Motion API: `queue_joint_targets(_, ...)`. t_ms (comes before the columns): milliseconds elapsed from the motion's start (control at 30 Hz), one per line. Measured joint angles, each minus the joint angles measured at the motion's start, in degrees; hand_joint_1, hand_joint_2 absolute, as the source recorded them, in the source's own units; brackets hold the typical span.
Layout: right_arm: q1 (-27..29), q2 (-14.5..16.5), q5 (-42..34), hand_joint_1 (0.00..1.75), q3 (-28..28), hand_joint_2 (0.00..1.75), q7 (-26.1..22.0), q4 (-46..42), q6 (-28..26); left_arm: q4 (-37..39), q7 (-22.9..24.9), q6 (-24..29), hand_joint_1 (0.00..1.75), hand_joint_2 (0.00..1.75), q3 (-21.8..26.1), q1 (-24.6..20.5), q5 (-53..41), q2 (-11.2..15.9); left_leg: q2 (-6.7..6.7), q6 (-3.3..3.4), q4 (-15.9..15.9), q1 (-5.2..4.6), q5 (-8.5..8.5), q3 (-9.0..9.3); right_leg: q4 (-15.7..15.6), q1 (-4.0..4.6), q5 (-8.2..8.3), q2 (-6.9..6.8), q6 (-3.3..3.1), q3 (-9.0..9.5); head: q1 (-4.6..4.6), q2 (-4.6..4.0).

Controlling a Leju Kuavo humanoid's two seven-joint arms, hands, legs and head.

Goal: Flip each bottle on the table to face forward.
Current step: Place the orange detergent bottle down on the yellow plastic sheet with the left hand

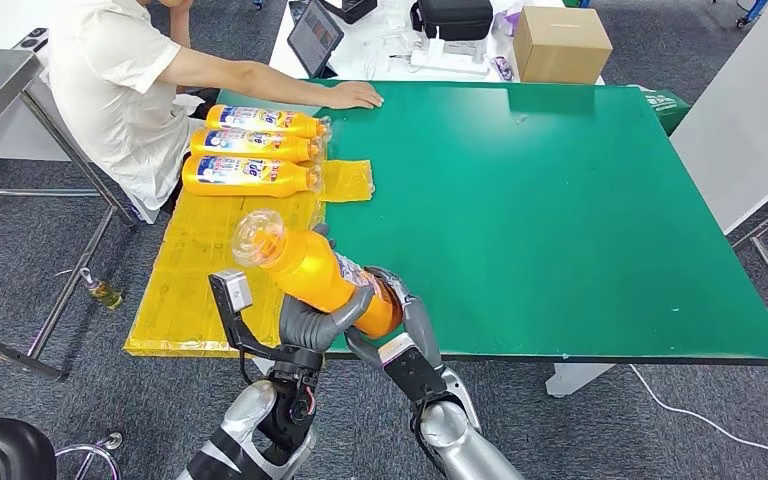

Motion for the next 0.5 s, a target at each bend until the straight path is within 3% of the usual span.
queue_joint_targets(67, 0.0, 0.0, -1.0, 0.26, 0.3, 1.75, 0.0, 0.0, 1.0, 0.0, -0.5, -0.8, 1.75, 1.75, 0.2, 0.1, 0.3, 0.0, 0.00, 0.00, 0.0, 0.00, 0.00, 0.00, 0.0, 0.00, 0.00, 0.00, 0.00, 0.00, -0.01, 0.00)
queue_joint_targets(100, 0.0, 0.0, -1.6, 0.00, 0.5, 1.31, 0.0, 0.1, 2.1, -0.1, -0.8, -1.2, 1.75, 1.75, 0.3, 0.2, 0.4, 0.0, 0.00, 0.00, 0.0, 0.00, 0.00, 0.00, 0.0, 0.00, 0.00, 0.00, 0.00, 0.00, 0.00, 0.00)
queue_joint_targets(200, 0.1, 0.0, -2.6, 0.00, 1.1, 0.00, -0.3, 1.3, 7.7, -1.2, -1.5, -4.1, 1.75, 1.75, 1.2, 0.6, 1.3, 0.3, 0.00, 0.00, 0.0, 0.00, 0.00, 0.00, 0.0, 0.01, 0.00, 0.00, 0.00, 0.00, -0.01, 0.00)
queue_joint_targets(333, 0.3, -0.4, -1.8, 0.00, 1.1, 0.00, -0.4, 2.7, 11.3, -3.6, -1.5, -8.3, 1.75, 1.75, 2.7, 2.4, 3.0, 1.0, 0.02, 0.00, 0.0, 0.00, 0.00, -0.01, 0.0, 0.00, 0.00, 0.01, 0.00, -0.05, -0.01, 0.00)
queue_joint_targets(500, 0.5, -0.5, 0.0, 0.00, 0.9, 0.00, -0.5, 2.9, 10.9, -5.6, -1.2, -9.7, 1.75, 1.75, 3.9, 3.9, 3.5, 1.1, 0.02, 0.00, 0.0, 0.00, 0.00, -0.02, 0.0, 0.00, 0.00, 0.01, -0.01, -0.07, -0.01, 0.00)
